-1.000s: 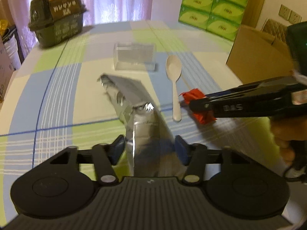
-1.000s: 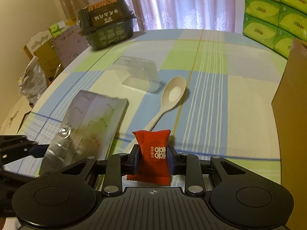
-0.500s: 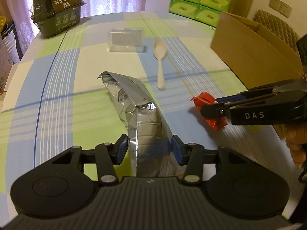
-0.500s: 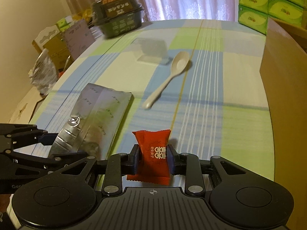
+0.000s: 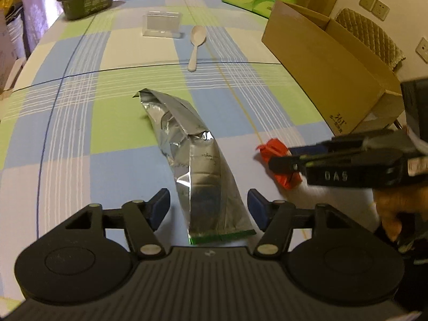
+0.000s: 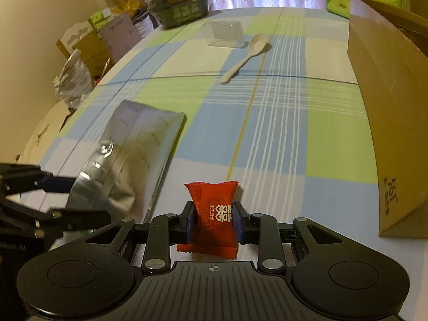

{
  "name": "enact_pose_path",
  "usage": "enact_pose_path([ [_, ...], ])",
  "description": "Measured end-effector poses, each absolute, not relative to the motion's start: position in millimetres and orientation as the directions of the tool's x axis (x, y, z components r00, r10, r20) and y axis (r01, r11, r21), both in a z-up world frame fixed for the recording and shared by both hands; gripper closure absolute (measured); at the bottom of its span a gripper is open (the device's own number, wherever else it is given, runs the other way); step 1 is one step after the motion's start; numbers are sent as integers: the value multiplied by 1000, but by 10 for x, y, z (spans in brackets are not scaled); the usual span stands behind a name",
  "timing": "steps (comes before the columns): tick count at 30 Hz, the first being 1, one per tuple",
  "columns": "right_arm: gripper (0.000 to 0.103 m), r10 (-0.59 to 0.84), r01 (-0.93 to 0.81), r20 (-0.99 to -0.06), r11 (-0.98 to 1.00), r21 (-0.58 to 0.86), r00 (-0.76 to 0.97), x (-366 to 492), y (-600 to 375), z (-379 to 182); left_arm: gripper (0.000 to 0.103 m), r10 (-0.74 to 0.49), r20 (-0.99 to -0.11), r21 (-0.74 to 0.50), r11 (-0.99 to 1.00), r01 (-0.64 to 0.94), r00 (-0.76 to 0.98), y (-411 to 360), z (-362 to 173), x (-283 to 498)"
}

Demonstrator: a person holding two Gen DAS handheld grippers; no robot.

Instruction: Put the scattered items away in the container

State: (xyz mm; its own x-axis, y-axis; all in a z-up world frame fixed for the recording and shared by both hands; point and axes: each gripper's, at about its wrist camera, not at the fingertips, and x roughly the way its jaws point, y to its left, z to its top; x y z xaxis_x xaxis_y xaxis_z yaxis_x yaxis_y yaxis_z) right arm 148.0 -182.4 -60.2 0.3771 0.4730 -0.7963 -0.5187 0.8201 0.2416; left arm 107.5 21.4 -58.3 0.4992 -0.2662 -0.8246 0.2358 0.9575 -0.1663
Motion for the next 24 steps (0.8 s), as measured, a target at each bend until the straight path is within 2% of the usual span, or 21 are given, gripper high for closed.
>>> enact_pose_path([
  [2, 71, 471, -522, -793, 820, 234, 386, 1444, -1827, -599, 41, -246, -829, -148, 962, 228, 502, 190, -555, 1083],
  [4, 71, 468, -520, -791, 823, 228, 394, 1435, -1841, -599, 32, -225, -833, -132, 968, 214, 505, 172, -524, 1093],
  [6, 71, 469, -514, -785, 827, 230, 404, 1441, -1858, -583, 32, -216, -836, -127, 971, 205, 504, 160, -504, 1120],
  [13, 71, 467, -509, -778, 831, 225, 419, 1455, -1885, -566, 15, -195, -836, -113, 976, 186, 513, 139, -497, 1207],
  [19, 71, 460, -507, -776, 835, 213, 432, 1454, -1879, -568, 14, -185, -847, -164, 983, 87, 498, 245, -606, 1412],
  [24, 71, 458, -513, -774, 834, 204, 437, 1462, -1862, -566, 15, -216, -864, -192, 976, 98, 455, 212, -679, 1577],
])
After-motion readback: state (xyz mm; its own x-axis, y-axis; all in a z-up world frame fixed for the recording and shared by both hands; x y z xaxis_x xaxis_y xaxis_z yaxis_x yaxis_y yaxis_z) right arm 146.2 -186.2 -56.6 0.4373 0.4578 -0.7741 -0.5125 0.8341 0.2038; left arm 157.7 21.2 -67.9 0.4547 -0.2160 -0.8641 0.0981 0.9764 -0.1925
